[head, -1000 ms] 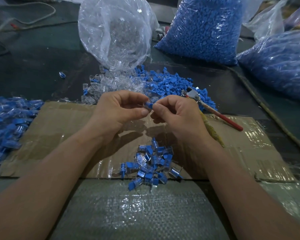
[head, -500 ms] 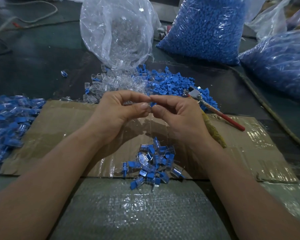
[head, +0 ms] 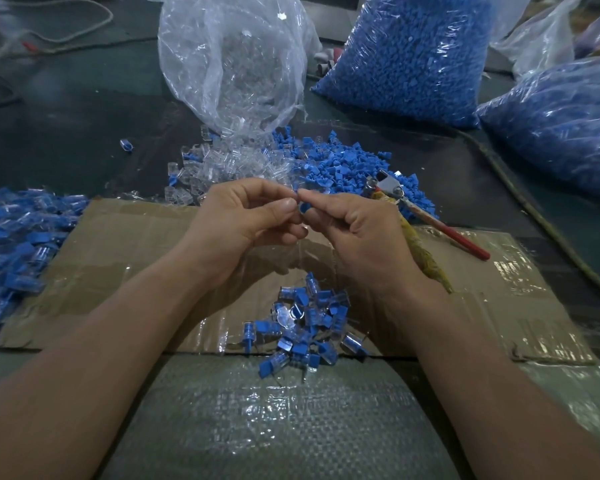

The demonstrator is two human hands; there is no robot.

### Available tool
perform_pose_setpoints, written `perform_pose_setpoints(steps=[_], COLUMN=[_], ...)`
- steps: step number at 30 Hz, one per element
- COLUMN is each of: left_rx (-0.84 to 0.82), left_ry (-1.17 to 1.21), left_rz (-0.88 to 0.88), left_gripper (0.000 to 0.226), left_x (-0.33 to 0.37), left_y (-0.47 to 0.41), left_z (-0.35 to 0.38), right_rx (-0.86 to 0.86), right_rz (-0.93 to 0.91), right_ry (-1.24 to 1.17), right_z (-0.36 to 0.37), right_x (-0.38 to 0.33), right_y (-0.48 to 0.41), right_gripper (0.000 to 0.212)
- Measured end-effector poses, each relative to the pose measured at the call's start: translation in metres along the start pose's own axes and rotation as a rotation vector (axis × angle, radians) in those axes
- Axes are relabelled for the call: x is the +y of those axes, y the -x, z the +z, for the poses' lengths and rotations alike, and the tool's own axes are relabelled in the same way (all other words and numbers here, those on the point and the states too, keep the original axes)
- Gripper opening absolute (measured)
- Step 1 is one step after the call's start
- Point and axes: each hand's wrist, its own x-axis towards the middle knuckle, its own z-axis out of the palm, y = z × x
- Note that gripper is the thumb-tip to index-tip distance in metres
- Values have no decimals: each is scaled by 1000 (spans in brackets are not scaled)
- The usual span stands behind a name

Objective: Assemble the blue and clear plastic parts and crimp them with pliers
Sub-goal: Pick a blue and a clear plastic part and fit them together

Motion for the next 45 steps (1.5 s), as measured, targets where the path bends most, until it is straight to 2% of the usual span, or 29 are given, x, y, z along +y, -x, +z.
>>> perform_pose_setpoints(steps=[9,16,21,26,29,32,43,45], left_rx=[42,34,3,-31,-53,-48,-12,-1], left_ry=[-152,-91,-44,23,51,21,-44,-29], left_rz=[25,-37,-70,-93,-108,-103,-98,-108], left_gripper=[14,8,18,6,12,20,14,14], left_x=[2,0,-1,-2,-1,-2,-2,-2], left_y=[2,0,-2,-4,-5,-4,-2,-2], left_z=[2,-1,-3,-6,-7,-5,-4,-5], right_rx=[-45,-18,-14,9,7,0,-17,-25], right_rz=[-18,-25,-55,-107,-101,-99,-108,-51], right_ry=[39,-54,-49,-35,-21,-9,20,70], right_z=[-1,-1,-1,-4,-4,-4,-4,-5], right_x=[-3,-4,-3,-3,-4,-4,-7,-9], right_y=[1,1,1,1,1,2,2,1], right_gripper=[31,29,24,23,24,25,27,31])
